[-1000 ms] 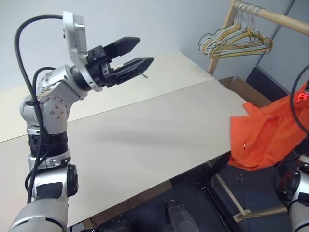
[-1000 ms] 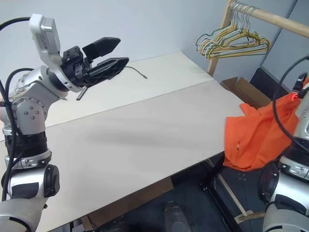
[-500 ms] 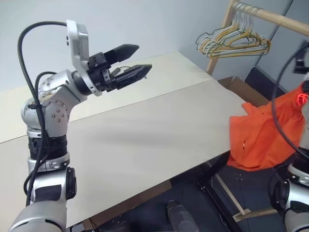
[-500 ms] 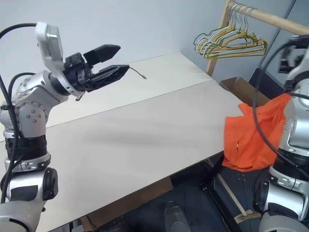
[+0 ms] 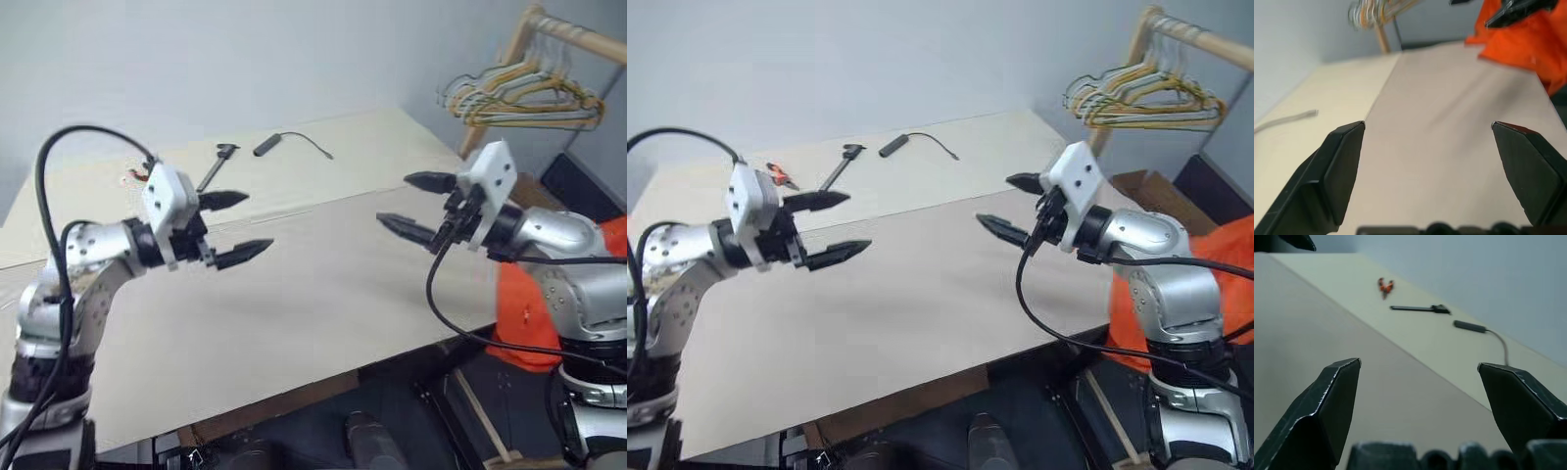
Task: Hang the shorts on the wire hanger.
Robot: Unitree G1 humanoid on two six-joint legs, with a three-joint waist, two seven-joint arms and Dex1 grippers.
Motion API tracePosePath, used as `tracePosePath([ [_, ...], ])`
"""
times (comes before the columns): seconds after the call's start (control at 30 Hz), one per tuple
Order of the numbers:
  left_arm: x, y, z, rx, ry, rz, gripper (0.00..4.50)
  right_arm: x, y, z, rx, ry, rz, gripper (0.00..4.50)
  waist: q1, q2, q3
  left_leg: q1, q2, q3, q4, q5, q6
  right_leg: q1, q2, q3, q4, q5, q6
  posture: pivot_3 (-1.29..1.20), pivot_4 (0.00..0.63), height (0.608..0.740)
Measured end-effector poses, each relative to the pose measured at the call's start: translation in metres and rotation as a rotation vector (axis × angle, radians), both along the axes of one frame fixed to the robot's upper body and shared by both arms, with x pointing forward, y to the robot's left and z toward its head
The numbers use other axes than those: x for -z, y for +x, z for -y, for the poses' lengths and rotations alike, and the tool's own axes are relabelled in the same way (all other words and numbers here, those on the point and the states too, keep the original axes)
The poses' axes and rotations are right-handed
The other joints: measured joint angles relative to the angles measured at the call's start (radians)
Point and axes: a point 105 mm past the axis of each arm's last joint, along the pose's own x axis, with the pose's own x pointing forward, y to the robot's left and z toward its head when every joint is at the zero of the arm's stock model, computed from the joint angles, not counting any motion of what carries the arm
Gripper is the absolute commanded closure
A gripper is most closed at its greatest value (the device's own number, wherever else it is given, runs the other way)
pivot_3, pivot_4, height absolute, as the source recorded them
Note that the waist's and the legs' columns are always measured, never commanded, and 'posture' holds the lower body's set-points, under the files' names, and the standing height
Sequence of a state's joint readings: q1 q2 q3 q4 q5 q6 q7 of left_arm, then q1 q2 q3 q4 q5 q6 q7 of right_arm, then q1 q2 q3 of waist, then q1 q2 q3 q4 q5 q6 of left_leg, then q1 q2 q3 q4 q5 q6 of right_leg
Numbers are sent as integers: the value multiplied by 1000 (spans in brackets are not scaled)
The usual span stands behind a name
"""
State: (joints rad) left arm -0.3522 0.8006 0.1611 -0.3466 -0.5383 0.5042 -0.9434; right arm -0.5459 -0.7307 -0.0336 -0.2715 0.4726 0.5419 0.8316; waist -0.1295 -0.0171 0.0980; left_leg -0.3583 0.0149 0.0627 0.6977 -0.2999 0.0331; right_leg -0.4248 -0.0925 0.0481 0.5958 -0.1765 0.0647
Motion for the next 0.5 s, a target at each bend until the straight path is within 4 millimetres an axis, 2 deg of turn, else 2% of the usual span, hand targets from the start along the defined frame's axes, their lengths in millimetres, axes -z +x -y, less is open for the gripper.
tracePosePath([
  [0.1, 3, -8, -3, -23, 8, -3, 0, 12, 1, 0, -19, -51, -33, 41, 63, -3, 1, 0, 0, 1, 0, 0, 0, 0, 0, -1, 0, 1, -2, 84, 65, 740],
  [0.23, 3, -11, -11, -60, 10, -7, 0, 20, 2, -1, -39, -77, -63, 41, 119, -3, 2, -2, 0, 4, 0, 0, -1, -1, 0, -5, -1, 1, -4, 86, 62, 740],
  [0.33, 3, -12, -12, -60, 7, -16, 0, 20, 1, -2, -52, -89, -57, 41, 141, -4, 2, -5, 0, 6, 1, 0, -1, -1, -1, -7, -2, 1, -4, 81, 65, 740],
  [0.5, 1, -15, -7, -42, 0, -12, 0, 20, 0, -2, -56, -98, -51, 41, 143, -4, 2, -6, 0, 5, 2, 0, -1, -1, -1, -9, -2, 1, -4, 83, 65, 740],
])
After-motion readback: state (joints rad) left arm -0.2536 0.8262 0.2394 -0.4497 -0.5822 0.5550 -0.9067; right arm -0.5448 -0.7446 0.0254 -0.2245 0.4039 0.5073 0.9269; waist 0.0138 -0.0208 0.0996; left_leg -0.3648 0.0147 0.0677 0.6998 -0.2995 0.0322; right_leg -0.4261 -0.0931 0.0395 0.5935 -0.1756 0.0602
